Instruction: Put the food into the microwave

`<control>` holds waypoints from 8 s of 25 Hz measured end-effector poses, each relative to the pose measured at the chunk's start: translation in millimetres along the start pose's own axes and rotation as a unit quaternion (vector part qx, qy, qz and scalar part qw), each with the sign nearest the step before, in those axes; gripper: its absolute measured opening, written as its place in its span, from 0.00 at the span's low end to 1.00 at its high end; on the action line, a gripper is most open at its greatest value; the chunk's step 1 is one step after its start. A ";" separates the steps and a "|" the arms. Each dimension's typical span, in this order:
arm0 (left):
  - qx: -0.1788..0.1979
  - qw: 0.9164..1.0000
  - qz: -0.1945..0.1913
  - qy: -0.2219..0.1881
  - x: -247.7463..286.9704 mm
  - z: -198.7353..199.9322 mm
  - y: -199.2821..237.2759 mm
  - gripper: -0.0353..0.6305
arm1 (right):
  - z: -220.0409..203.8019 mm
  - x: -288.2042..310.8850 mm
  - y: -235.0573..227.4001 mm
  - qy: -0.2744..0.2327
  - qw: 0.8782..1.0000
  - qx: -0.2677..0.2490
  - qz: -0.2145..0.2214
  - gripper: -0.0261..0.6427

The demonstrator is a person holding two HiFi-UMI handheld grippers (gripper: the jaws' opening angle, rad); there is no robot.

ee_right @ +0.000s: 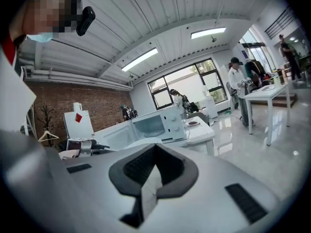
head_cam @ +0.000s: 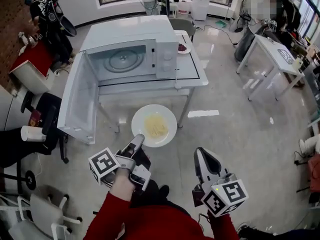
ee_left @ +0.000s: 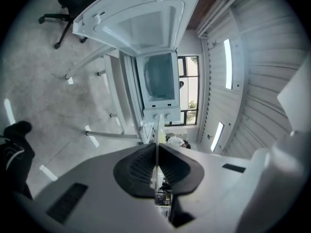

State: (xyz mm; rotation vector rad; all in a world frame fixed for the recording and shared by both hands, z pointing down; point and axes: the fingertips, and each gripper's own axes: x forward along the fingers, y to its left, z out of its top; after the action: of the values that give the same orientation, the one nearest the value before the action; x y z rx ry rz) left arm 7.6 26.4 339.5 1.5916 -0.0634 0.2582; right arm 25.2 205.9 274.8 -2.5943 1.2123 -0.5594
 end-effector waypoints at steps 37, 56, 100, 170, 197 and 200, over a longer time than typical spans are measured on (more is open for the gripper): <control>-0.032 0.959 -0.010 -0.281 109.6 185.7 6.5 0.09 | 34.9 297.5 30.1 0.162 0.936 -0.161 0.269 0.06; 0.003 0.938 -0.009 -0.347 182.9 273.7 6.5 0.09 | 5.2 340.7 23.6 0.203 0.879 -0.252 0.350 0.06; 0.099 0.948 0.154 -0.261 235.3 339.7 8.1 0.09 | 17.3 400.6 33.1 0.215 0.868 -0.329 0.304 0.06; 0.271 0.880 0.129 -0.369 108.3 285.4 -30.9 0.07 | 31.1 368.7 71.8 0.207 0.870 -0.292 0.339 0.06; 0.372 0.831 0.209 -0.357 52.4 112.4 -64.1 0.07 | 70.2 264.8 18.1 0.193 0.876 -0.158 0.413 0.06; 0.404 0.816 0.214 -0.353 51.7 93.4 -69.3 0.07 | 66.5 249.7 13.1 0.187 0.874 -0.144 0.425 0.06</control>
State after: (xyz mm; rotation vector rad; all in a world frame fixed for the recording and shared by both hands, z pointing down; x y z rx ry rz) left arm 83.4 -57.2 280.6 2.4481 -1.0199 0.0057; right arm 191.2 7.4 271.1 -1.8441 2.5070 -0.7178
